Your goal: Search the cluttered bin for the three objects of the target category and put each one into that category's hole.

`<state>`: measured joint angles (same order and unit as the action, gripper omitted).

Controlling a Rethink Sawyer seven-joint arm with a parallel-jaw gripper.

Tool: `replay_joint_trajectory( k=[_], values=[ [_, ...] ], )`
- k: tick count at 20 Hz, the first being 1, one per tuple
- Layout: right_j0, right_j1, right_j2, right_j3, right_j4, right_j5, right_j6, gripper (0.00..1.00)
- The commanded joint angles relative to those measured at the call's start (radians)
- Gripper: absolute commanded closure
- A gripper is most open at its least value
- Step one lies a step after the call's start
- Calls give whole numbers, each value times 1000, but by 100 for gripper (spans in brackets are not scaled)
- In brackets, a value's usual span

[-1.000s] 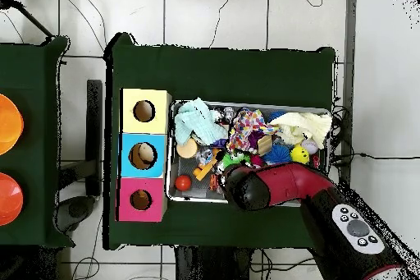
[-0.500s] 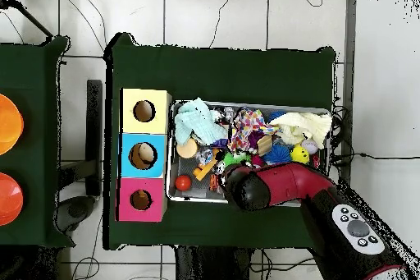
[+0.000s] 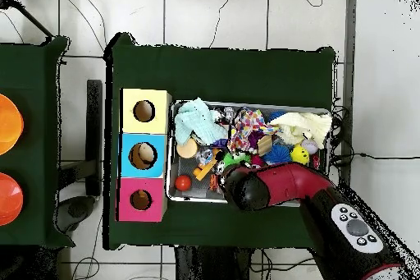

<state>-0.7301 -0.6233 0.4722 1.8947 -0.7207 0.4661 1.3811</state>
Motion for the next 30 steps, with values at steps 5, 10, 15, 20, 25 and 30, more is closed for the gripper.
replay_joint_trajectory(
  k=[5,10,15,20,25,30],
  values=[
    [45,125,-70,-45,-204,-202,52,0],
    [54,129,-81,-44,-210,-219,62,0],
    [52,132,-85,-45,-201,-224,50,0],
    [55,142,-93,-53,-206,-240,45,0],
    [56,148,-96,-57,-208,-249,44,0],
    [43,145,-82,-51,-202,-246,34,0]
  ],
)
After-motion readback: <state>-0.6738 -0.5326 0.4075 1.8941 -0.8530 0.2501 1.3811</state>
